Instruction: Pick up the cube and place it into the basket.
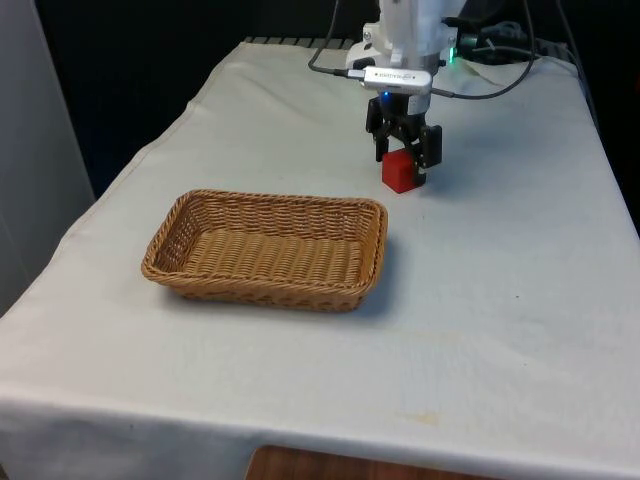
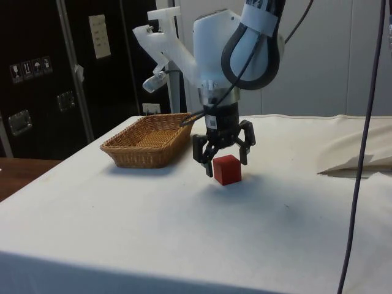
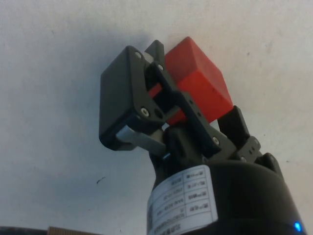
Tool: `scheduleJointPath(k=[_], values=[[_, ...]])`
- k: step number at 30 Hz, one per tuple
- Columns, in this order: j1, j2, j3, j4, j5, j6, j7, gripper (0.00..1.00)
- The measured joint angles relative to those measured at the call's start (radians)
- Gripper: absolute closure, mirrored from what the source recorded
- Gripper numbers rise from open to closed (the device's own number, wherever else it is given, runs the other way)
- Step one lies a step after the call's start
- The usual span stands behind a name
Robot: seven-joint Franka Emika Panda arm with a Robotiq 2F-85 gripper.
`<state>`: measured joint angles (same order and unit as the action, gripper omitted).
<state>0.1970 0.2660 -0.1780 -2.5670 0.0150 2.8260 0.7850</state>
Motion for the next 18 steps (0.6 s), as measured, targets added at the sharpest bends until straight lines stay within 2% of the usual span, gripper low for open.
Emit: scheduleJointPath(k=[1,2,3,4,9,18], values=[[0.000,0.000,0.000,0.000,0.000,0.000,0.000,0.00],[0.000,0.000,0.000,0.000,0.000,0.000,0.000,0.07],[0.000,0.000,0.000,0.000,0.000,0.000,0.000,0.21],[0.000,0.000,0.000,0.000,0.000,0.000,0.000,0.44],[0.000,0.000,-0.001,0.001,0.000,0.001,0.000,0.99],[0.000,0.000,-0.001,0.001,0.000,0.000,0.000,0.99]])
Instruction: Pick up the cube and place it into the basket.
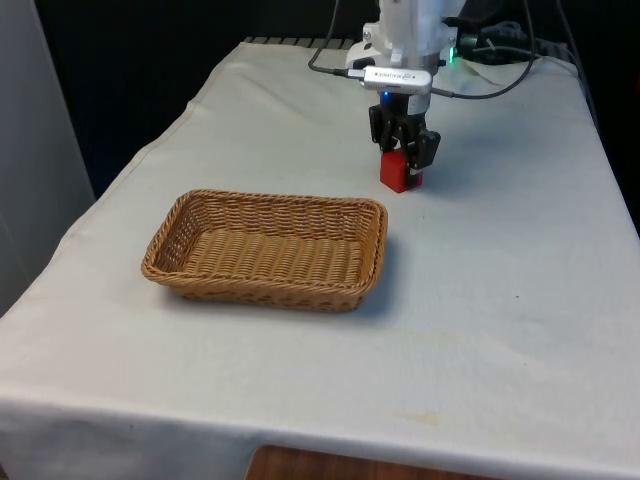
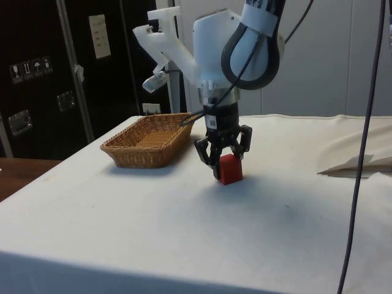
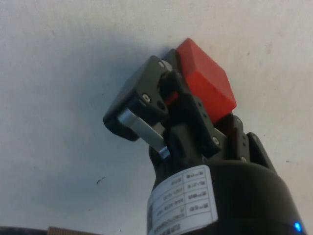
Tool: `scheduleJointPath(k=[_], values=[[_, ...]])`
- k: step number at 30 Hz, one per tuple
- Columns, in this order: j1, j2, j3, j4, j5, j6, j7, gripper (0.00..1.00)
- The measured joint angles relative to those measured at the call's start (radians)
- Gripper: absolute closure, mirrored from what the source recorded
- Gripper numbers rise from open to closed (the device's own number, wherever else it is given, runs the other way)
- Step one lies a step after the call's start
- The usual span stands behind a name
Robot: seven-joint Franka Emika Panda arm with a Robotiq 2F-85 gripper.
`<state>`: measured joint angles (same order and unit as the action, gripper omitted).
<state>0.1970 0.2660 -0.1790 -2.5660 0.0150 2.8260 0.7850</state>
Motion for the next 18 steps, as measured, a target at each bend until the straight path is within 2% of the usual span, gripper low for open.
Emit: scheduleJointPath(k=[6,10,15,18], values=[[0.000,-0.023,-0.001,0.000,-0.002,-0.018,-0.004,0.99],[0.000,-0.054,-0.002,-0.001,-0.004,-0.053,-0.010,0.99],[0.000,-0.125,-0.004,-0.002,-0.012,-0.135,-0.017,0.99],[0.000,-0.141,-0.005,-0.002,-0.017,-0.155,-0.017,0.99]])
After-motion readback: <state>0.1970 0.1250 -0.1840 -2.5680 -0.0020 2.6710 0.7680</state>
